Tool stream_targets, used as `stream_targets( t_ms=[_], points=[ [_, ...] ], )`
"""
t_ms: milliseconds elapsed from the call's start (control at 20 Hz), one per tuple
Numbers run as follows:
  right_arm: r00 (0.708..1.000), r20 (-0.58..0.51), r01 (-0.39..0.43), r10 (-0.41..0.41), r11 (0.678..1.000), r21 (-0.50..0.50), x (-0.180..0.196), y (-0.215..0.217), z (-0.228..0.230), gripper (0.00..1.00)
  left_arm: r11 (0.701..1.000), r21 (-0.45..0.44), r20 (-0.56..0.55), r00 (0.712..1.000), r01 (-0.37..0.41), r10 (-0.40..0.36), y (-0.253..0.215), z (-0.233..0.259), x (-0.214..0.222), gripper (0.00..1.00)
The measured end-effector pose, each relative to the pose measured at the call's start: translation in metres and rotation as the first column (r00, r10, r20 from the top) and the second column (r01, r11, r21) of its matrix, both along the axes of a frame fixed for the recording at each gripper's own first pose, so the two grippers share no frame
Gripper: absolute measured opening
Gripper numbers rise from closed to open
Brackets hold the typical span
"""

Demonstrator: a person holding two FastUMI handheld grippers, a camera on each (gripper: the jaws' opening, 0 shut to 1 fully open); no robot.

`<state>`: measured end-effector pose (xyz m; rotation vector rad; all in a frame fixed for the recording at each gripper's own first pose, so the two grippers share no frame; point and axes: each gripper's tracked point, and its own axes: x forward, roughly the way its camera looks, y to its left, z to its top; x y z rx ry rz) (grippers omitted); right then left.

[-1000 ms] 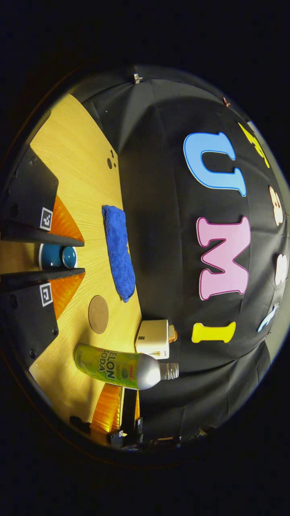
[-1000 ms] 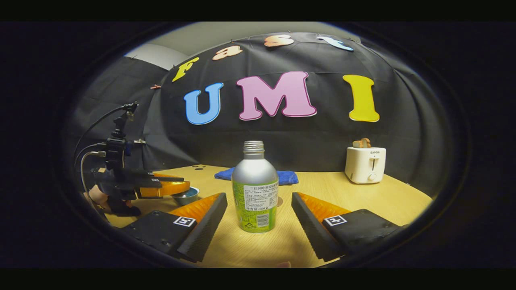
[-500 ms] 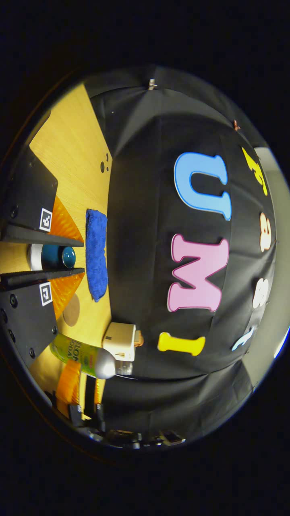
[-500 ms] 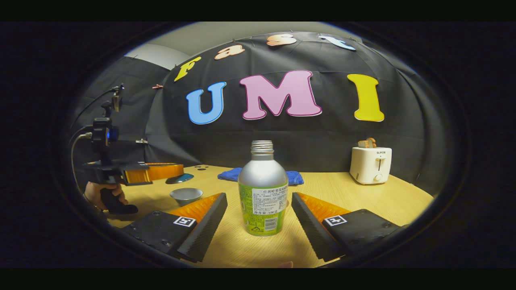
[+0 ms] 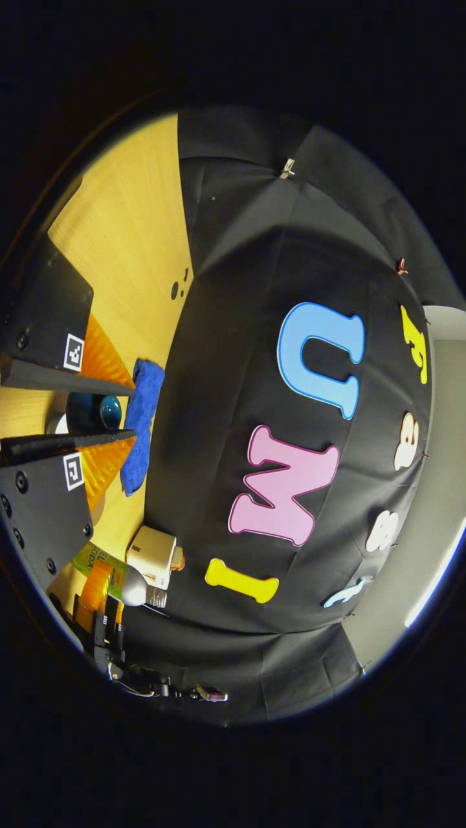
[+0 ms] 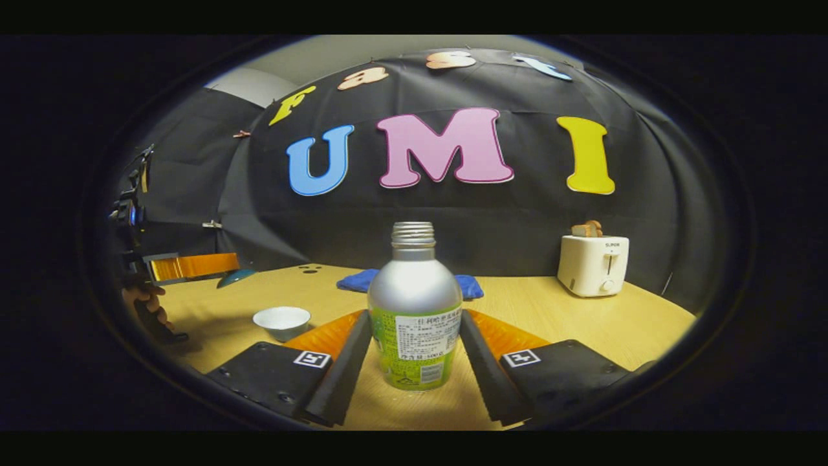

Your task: Open the teacup lid with one hand, grasp the water bottle and pour water into the teacup with the other hand; after pouring, place the water bottle on the coaster and then close the teacup lid.

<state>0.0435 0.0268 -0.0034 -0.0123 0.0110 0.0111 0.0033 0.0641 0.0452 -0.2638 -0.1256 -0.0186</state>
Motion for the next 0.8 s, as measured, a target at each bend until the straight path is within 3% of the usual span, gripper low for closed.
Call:
stream_targets(
  t_ms=[100, 200, 350, 600, 800],
  points=[
    [1.000, -0.013, 0.007, -0.007, 0.999, -0.036, 0.002, -0.001, 0.002, 0.78, 1.000, -0.019, 0.023, 1.000, 0.001, -0.001, 0.006, 0.004, -0.006, 0.31],
    [0.998, -0.033, 0.040, -0.047, 0.981, -0.190, 0.005, -0.008, 0.007, 0.78, 1.000, -0.003, 0.026, 0.999, -0.024, 0.024, 0.020, 0.003, -0.009, 0.31],
    [0.998, -0.014, 0.054, -0.067, 0.903, -0.425, 0.016, -0.001, 0.021, 0.78, 0.999, -0.010, 0.027, 0.998, -0.050, 0.050, 0.037, 0.007, -0.015, 0.31],
    [0.997, -0.078, -0.044, -0.014, 0.716, -0.696, 0.031, 0.033, 0.012, 0.78, 0.992, -0.119, 0.005, 0.999, -0.046, 0.047, 0.062, 0.001, -0.019, 0.31],
    [0.996, -0.086, -0.078, 0.004, 0.483, -0.872, 0.030, 0.044, 0.012, 0.78, 0.990, -0.135, 0.008, 0.999, -0.048, 0.049, 0.070, -0.001, -0.019, 0.31]
  ],
)
